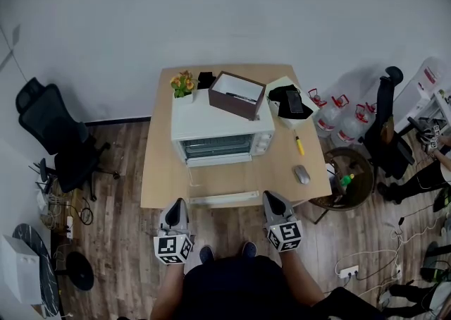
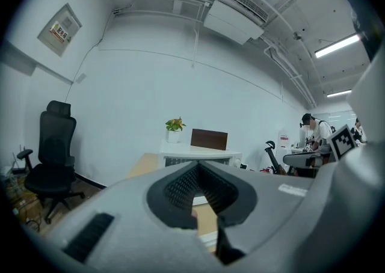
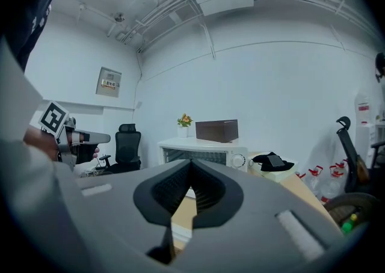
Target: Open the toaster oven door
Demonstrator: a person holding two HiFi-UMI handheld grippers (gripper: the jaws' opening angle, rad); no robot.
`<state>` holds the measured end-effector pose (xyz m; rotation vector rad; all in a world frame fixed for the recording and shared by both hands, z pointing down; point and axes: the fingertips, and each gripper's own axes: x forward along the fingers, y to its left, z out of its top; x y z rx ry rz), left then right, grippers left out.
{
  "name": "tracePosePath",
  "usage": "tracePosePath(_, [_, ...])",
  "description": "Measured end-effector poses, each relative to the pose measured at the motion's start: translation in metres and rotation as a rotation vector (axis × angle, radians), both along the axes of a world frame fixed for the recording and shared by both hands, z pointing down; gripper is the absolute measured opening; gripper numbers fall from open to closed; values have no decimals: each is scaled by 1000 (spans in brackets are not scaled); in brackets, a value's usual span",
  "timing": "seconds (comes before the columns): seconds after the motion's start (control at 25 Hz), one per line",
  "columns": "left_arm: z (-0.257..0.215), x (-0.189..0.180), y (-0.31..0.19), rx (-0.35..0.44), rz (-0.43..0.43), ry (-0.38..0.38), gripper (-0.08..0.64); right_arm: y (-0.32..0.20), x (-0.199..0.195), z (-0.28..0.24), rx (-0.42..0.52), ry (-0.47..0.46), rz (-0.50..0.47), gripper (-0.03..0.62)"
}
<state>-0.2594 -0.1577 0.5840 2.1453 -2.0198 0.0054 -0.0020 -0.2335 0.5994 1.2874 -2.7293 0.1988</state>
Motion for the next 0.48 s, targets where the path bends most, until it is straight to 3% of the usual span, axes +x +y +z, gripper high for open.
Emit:
tracePosePath(0.24, [1,4,0,-4,11,-9,5,7,-7,-1,31,49,-39,11])
tracePosePath(0.48, [11,7,2,-24,14,-8,5,7,-4,0,17,9,-56,11])
